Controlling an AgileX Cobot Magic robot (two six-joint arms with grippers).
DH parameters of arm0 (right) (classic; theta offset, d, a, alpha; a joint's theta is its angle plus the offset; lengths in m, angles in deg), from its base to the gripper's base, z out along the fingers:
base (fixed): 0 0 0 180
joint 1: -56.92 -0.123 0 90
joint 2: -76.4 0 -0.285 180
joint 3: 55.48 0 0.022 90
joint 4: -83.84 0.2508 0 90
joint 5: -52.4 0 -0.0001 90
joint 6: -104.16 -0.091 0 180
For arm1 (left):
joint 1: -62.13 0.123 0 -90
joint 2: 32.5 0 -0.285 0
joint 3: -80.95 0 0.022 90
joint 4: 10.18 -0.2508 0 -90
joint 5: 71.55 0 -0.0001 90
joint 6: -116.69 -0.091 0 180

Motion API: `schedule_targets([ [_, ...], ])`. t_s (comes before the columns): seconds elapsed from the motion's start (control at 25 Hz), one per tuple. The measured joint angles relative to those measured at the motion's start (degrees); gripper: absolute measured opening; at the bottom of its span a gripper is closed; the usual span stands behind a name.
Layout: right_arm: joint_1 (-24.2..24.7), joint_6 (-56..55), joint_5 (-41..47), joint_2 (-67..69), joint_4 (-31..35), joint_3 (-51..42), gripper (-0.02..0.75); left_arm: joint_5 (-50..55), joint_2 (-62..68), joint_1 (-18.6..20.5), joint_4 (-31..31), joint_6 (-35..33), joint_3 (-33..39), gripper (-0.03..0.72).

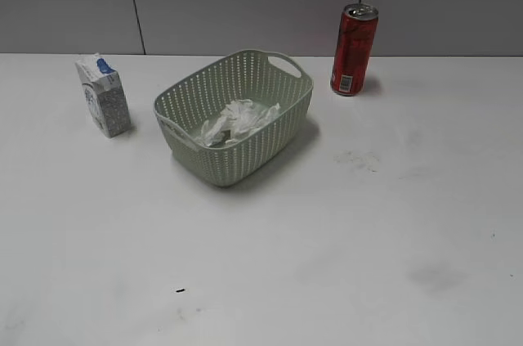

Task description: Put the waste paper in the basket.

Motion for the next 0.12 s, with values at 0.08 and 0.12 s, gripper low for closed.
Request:
schedule_targets([
  [0.08, 0.0, 0.0, 0.0, 0.0, 0.0, 0.0, 0.542, -0.1, -3.5, 0.0, -0.1, 0.0, 0.0, 0.573],
  [0.12, 0.0, 0.0, 0.0, 0.0, 0.0, 0.0, 0.542, -0.1, -5.3, 0.0, -0.1, 0.0, 0.0, 0.573],
])
